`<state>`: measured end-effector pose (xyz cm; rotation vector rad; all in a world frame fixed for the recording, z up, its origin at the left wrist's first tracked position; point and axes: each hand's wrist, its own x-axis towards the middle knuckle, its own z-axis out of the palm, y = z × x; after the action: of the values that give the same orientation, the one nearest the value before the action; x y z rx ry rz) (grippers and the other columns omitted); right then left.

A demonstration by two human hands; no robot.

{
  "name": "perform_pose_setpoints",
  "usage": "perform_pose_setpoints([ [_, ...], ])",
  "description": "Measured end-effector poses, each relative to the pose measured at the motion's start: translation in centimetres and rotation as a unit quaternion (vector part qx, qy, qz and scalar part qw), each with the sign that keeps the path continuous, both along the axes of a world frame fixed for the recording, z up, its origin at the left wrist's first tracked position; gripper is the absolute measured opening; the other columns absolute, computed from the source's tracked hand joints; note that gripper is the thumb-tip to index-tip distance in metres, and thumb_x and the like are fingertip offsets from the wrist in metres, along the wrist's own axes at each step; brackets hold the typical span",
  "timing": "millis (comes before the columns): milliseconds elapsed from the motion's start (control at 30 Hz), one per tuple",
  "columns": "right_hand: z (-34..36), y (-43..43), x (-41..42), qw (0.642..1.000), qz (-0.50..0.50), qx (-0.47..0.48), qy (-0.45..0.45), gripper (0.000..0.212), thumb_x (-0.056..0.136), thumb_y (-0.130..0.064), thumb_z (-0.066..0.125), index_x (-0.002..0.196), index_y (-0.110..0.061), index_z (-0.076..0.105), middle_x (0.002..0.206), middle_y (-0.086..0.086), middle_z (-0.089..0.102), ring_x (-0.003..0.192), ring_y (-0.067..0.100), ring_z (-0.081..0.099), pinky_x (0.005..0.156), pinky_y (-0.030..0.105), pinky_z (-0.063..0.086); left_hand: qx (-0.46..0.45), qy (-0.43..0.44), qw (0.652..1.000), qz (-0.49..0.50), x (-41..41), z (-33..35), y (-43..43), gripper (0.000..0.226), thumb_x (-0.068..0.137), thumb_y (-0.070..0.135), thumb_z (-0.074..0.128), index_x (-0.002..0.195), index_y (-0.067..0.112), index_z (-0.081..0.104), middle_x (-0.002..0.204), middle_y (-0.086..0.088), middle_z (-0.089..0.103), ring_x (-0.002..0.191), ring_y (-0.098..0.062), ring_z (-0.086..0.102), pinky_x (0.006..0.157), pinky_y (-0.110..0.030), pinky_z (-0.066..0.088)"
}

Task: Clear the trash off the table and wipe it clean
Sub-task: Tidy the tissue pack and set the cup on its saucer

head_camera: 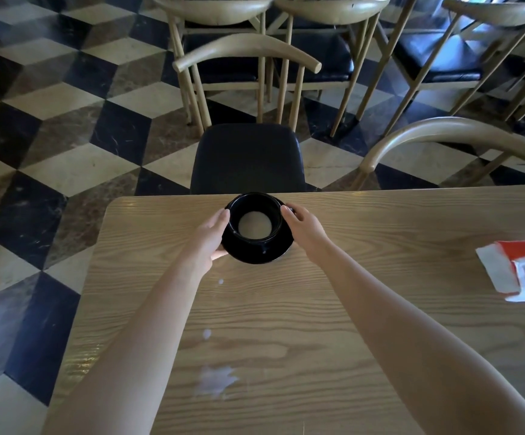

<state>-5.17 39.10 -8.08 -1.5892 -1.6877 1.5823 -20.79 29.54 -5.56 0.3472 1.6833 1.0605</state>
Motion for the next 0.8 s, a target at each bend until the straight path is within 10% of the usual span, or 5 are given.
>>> perform_pose_setpoints([
  [300,1.6,-1.9,3.1,0.997,-0.058,0.001,0.043,0.022,0.094,-0.033,0.05,0.104,-0.022,0.065,0.1,0.009,0.067,0.096,0.022,0.062,0.095,0.043,0.051,-0.04,0.001,0.999,0.013,2.4,1.3,-0.7,0.067,0.088,0.047,0.056,0.146,0.029,0.029,0.153,-0.005,0.032,0.134,-0.029,0.04,0.103,-0.054,0.042],
  [600,6.1,-3.2,12.2,0.985,-0.139,-0.007,0.1,0.018,0.091,-0.034,0.054,0.086,-0.028,0.07,0.092,0.001,0.07,0.085,0.013,0.062,0.089,0.038,0.053,-0.006,-0.065,0.998,-0.019,10.2,6.8,-0.2,0.027,0.089,0.029,0.061,0.114,0.019,0.059,0.123,-0.005,0.056,0.125,-0.027,0.05,0.1,-0.044,0.046],
  [800,9.5,-2.9,22.2,0.978,-0.178,0.02,0.104,0.018,0.091,-0.033,0.055,0.081,-0.03,0.07,0.082,-0.006,0.07,0.076,0.011,0.062,0.073,0.032,0.052,0.024,-0.067,0.996,-0.055,19.6,10.1,1.0,0.031,0.089,0.027,0.062,0.119,0.018,0.061,0.08,0.008,0.056,0.084,-0.018,0.059,0.086,-0.037,0.05],
])
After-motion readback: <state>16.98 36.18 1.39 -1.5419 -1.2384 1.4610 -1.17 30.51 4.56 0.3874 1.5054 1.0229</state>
